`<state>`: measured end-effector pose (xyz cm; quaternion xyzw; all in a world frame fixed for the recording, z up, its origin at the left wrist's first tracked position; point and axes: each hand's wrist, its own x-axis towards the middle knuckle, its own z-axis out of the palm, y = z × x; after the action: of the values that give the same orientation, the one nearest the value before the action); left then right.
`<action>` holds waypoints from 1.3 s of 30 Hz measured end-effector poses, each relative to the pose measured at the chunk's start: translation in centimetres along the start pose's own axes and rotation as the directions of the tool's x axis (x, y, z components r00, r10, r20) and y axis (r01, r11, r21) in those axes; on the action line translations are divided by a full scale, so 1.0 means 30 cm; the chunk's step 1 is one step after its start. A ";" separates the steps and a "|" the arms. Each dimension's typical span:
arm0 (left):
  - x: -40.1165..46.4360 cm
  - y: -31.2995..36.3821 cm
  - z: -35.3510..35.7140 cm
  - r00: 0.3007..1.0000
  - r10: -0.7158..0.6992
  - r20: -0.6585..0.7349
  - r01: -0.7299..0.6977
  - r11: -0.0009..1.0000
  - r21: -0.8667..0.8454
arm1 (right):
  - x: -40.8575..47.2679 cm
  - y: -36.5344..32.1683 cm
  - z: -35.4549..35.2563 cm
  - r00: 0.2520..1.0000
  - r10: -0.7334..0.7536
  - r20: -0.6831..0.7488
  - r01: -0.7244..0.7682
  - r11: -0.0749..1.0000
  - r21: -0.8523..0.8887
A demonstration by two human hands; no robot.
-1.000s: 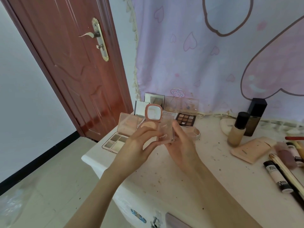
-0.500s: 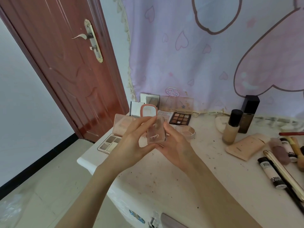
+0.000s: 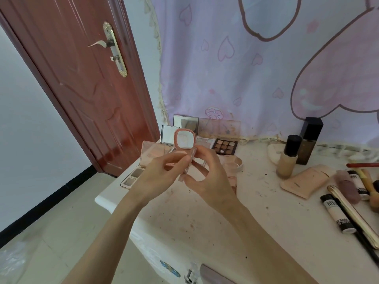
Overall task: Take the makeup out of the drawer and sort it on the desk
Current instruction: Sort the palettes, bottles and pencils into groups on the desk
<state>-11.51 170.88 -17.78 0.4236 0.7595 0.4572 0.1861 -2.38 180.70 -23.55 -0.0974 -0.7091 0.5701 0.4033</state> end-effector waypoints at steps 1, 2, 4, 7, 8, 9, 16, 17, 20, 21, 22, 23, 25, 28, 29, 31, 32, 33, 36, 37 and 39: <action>-0.001 -0.002 0.004 1.000 -0.003 0.000 0.003 1.000 -0.005 | -0.005 0.001 0.006 1.000 -0.012 -0.005 0.012 1.000 -0.019; -0.003 -0.003 0.006 1.000 -0.009 0.004 0.009 1.000 -0.012 | -0.009 0.000 0.010 1.000 -0.018 -0.008 0.018 0.999 -0.037; -0.002 -0.008 0.003 0.999 -0.032 0.018 0.032 0.999 -0.022 | -0.014 -0.004 0.014 1.000 -0.027 -0.010 0.026 0.997 -0.078; -0.002 -0.009 -0.011 0.997 -0.059 0.046 0.061 0.997 -0.055 | -0.021 -0.004 0.022 0.999 -0.036 -0.029 0.033 0.993 -0.109; -0.002 -0.010 -0.013 0.997 -0.052 0.061 0.057 0.996 -0.072 | -0.023 -0.003 0.025 0.999 -0.039 -0.030 0.035 0.993 -0.113; -0.003 -0.011 -0.014 0.997 -0.042 0.071 0.048 0.996 -0.079 | -0.025 -0.001 0.029 0.999 -0.038 -0.029 0.034 0.993 -0.115; 0.005 -0.046 -0.023 0.992 -0.006 0.123 0.001 0.999 0.036 | -0.035 0.024 0.045 0.999 -0.036 -0.018 0.033 0.990 -0.134; 0.005 -0.051 -0.017 0.993 0.000 0.116 -0.014 0.993 0.114 | -0.036 0.030 0.048 0.999 -0.033 -0.015 0.030 0.990 -0.138; 0.009 -0.058 -0.010 0.996 0.010 0.086 -0.032 0.966 0.258 | -0.040 0.038 0.052 1.000 -0.015 -0.012 0.013 0.990 -0.138; 0.010 -0.059 -0.012 0.998 0.001 0.068 -0.016 0.973 0.229 | -0.042 0.039 0.051 1.000 -0.008 -0.016 0.006 0.991 -0.135; 0.011 -0.058 -0.016 0.999 -0.020 0.039 0.013 0.986 0.165 | -0.042 0.040 0.051 1.000 -0.002 -0.020 -0.001 0.992 -0.128; 0.011 -0.059 -0.021 0.999 -0.038 0.013 0.036 0.994 0.101 | -0.044 0.039 0.052 1.000 0.008 -0.021 -0.010 0.993 -0.118; 0.013 -0.063 -0.028 1.000 -0.028 -0.010 0.029 0.994 0.105 | -0.046 0.041 0.057 0.999 0.039 -0.010 -0.040 0.995 -0.096; 0.035 -0.088 -0.042 0.999 -0.013 -0.035 0.021 0.973 0.230 | -0.051 0.048 0.064 0.993 0.120 0.019 -0.120 0.992 -0.038; 0.049 -0.096 -0.054 0.998 -0.015 -0.069 0.031 0.969 0.246 | -0.053 0.052 0.065 0.987 0.155 0.032 -0.155 0.988 -0.010; 0.079 -0.110 -0.081 0.990 -0.030 -0.139 0.066 0.963 0.262 | -0.056 0.059 0.062 0.973 0.220 0.071 -0.219 0.976 -0.016; 0.093 -0.114 -0.092 0.987 -0.038 -0.159 0.080 0.959 0.273 | -0.056 0.061 0.060 0.965 0.245 0.088 -0.240 0.969 -0.064; 0.105 -0.117 -0.101 0.986 -0.044 -0.160 0.089 0.954 0.287 | -0.054 0.060 0.057 0.959 0.264 0.101 -0.251 0.960 -0.125; 0.135 -0.132 -0.115 0.989 -0.041 -0.141 0.086 0.939 0.332 | -0.045 0.054 0.051 0.945 0.302 0.128 -0.259 0.927 -0.272; 0.145 -0.135 -0.120 0.990 -0.031 -0.137 0.078 0.935 0.346 | -0.043 0.054 0.050 0.939 0.316 0.136 -0.265 0.918 -0.296; 0.164 -0.135 -0.121 0.995 -0.002 -0.104 0.042 0.921 0.388 | -0.044 0.052 0.048 0.928 0.343 0.145 -0.280 0.900 -0.335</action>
<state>-18.68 172.03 -18.86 0.4198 0.8484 0.3161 0.0644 -2.99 179.36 -25.57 -0.2139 -0.8012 0.5166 0.2131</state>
